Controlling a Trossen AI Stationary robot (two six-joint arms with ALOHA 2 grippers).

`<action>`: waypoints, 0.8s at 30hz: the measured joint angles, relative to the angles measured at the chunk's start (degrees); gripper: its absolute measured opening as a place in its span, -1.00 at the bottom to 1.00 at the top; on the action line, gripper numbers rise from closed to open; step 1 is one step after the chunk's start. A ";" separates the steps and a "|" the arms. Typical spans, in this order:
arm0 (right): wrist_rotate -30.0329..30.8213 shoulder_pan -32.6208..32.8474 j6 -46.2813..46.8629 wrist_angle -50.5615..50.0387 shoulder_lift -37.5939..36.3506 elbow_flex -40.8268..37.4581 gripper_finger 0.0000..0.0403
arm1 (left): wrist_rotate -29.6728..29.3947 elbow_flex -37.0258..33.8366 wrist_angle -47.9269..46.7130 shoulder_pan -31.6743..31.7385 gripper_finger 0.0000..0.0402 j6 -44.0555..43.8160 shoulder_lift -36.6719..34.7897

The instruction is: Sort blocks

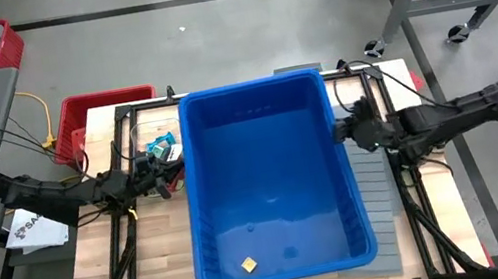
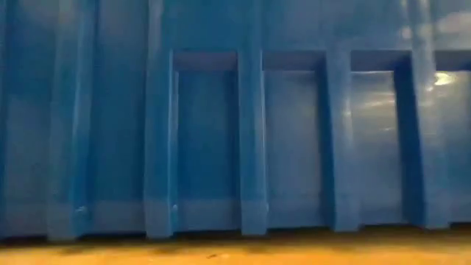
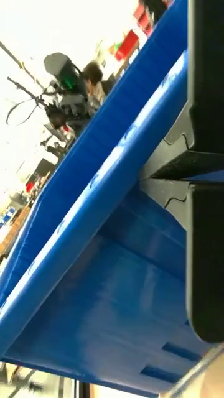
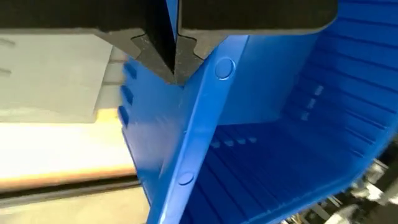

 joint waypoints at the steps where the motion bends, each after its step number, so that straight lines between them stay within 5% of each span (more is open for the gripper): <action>1: -0.57 -0.86 -1.50 0.89 0.82 0.16 -1.00 | -0.31 0.00 -0.11 0.03 -1.00 0.34 0.04; 8: -1.47 -1.57 -9.66 -4.65 -2.04 8.04 -1.00 | 0.56 0.00 -0.21 0.04 -1.00 2.67 -0.03; 14: -12.02 -0.70 -23.62 -10.51 -13.60 10.62 -1.00 | 0.63 0.07 -1.37 0.04 -1.00 2.67 0.07; 20: -18.91 2.08 -27.52 -7.20 -28.89 3.00 -1.00 | 0.60 0.07 -1.62 0.04 -1.00 2.67 0.09; 24: -20.30 3.40 -35.38 13.81 -38.22 -10.31 -1.00 | 0.56 0.07 -1.67 0.04 -1.00 2.67 0.09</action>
